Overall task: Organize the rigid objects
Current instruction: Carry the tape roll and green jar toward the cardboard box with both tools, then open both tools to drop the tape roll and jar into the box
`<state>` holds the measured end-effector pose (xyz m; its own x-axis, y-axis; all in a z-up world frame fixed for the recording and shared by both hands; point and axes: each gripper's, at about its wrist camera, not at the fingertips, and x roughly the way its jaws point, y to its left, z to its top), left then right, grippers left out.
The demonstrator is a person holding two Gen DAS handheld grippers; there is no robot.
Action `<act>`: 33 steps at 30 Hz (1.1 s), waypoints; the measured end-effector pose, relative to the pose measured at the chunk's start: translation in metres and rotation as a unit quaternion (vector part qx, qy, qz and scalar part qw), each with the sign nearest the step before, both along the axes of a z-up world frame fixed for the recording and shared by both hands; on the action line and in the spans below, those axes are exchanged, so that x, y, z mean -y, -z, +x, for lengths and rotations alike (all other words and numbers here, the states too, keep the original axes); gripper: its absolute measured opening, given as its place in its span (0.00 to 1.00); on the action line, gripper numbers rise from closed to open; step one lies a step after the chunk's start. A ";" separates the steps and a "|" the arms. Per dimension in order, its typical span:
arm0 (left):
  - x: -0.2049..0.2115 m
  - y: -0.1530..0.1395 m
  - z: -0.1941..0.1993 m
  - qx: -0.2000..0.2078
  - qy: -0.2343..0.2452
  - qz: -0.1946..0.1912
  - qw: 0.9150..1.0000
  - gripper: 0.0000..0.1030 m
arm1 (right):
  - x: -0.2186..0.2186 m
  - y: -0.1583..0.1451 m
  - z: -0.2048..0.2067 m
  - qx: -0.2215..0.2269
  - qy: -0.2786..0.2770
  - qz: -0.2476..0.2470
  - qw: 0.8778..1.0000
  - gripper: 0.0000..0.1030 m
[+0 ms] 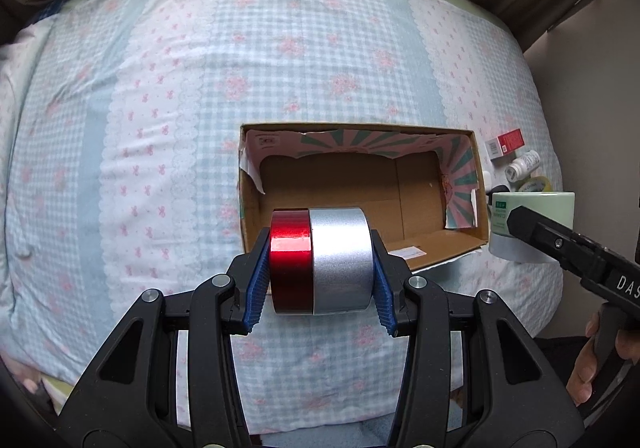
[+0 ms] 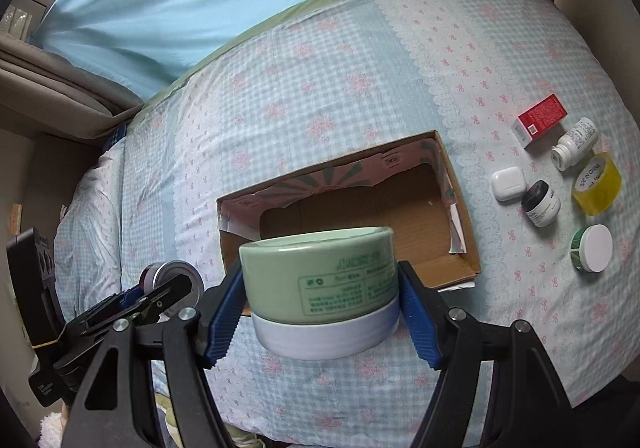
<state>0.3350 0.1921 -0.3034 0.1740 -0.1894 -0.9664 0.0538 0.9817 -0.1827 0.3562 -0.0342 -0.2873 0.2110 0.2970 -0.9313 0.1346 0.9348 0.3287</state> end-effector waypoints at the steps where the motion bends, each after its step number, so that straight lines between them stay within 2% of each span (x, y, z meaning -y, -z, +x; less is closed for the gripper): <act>1: 0.001 0.005 0.004 -0.003 0.000 0.003 1.000 0.40 | -0.005 0.007 0.003 -0.004 -0.010 -0.003 1.000 0.66; 5: 0.004 0.030 0.020 -0.025 0.000 -0.001 1.000 0.40 | -0.021 0.035 0.013 -0.020 -0.060 -0.026 0.998 0.66; 9: 0.011 0.060 0.039 -0.049 0.005 0.020 0.999 0.40 | -0.031 0.070 0.023 -0.047 -0.110 -0.053 0.991 0.66; 14: 0.017 0.098 0.055 -0.085 0.015 0.032 0.996 0.40 | -0.030 0.109 0.036 -0.080 -0.127 -0.072 0.986 0.66; 23: 0.038 0.169 0.079 -0.142 0.020 0.049 0.988 0.40 | -0.042 0.163 0.050 -0.091 -0.213 -0.123 0.965 0.65; 28: 0.050 0.184 0.087 -0.154 0.026 0.050 0.986 0.40 | -0.030 0.178 0.051 -0.095 -0.212 -0.119 0.965 0.64; 33: 0.056 0.182 0.090 -0.152 0.031 0.051 0.987 0.40 | -0.020 0.178 0.051 -0.091 -0.210 -0.116 0.967 0.64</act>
<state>0.4255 0.1359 -0.4850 -0.1359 -0.0902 -0.9866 0.0713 0.9924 -0.1006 0.4075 -0.0138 -0.4655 -0.0558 0.0994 -0.9935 -0.2363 0.9654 0.1099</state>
